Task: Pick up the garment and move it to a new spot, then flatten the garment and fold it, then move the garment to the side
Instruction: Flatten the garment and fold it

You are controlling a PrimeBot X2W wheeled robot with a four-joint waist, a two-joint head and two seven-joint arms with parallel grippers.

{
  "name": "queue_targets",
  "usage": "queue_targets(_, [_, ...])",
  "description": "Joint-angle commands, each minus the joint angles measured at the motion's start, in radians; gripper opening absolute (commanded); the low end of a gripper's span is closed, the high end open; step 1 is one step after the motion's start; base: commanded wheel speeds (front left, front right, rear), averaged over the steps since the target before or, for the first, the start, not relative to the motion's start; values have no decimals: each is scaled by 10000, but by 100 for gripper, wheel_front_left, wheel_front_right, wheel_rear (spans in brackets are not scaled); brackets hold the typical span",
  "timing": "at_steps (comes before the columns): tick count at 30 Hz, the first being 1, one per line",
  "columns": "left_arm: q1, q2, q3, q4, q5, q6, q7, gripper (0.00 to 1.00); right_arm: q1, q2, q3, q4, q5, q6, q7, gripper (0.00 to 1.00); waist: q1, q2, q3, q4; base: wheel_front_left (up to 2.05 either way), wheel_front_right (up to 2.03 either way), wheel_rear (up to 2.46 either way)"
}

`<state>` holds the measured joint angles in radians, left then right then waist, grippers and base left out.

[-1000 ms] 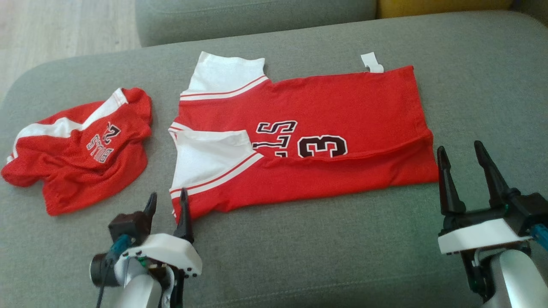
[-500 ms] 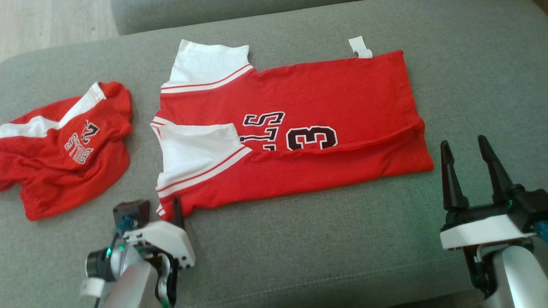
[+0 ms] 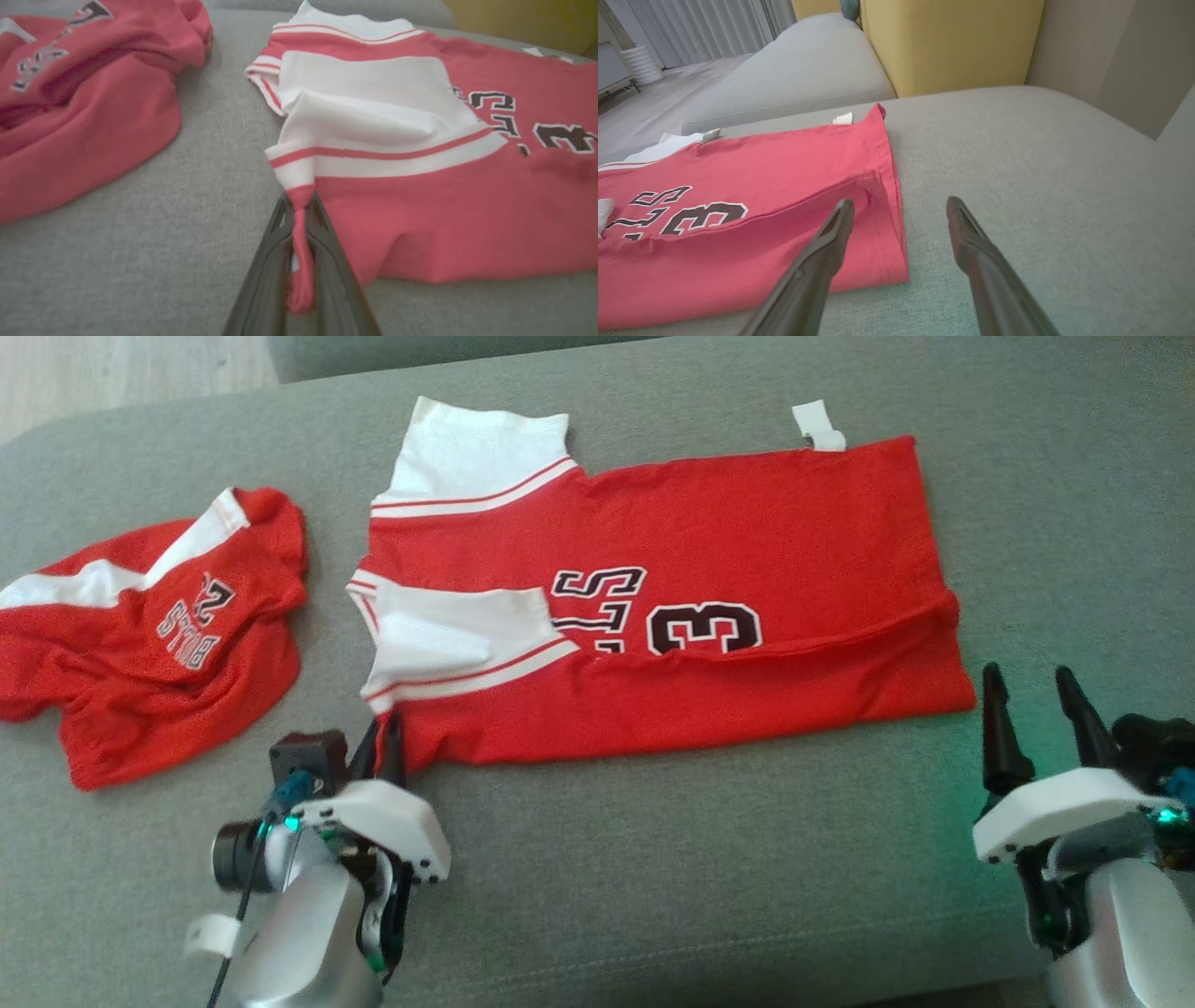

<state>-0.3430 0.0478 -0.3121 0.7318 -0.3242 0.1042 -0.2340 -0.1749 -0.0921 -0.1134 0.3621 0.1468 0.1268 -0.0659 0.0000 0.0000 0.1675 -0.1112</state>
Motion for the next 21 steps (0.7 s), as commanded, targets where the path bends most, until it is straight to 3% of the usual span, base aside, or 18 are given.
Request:
queue_targets(1, [-312, 96, 224, -631, 138, -51, -176, 0, -483, 86, -95, 31, 86, 39, 286, 100, 0, 0, 57, 150, 0, 0, 0])
queue_targets(8, [-214, 107, -79, -2115, 426, -243, -263, 0, -1223, 329, -786, 1389, -38, 39, 1235, 100, 0, 0, 390, 547, 0, 0, 0])
queue_targets(19, [-4, 268, -167, -3104, 568, -209, -273, 0, -1979, 413, -1189, 2750, 252, 39, 1191, 100, 0, 0, 735, 899, 0, 0, 0])
queue_targets(20, [23, 290, -154, -3123, 560, -190, -273, 0, -2028, 414, -1115, 2862, 354, 39, 1190, 85, 0, 0, 743, 897, 0, 0, 0])
queue_targets(21, [55, 309, -139, -3127, 543, -174, -273, 0, -2072, 415, -1049, 2966, 458, 39, 1183, 0, 0, 0, 740, 885, 0, 0, 0])
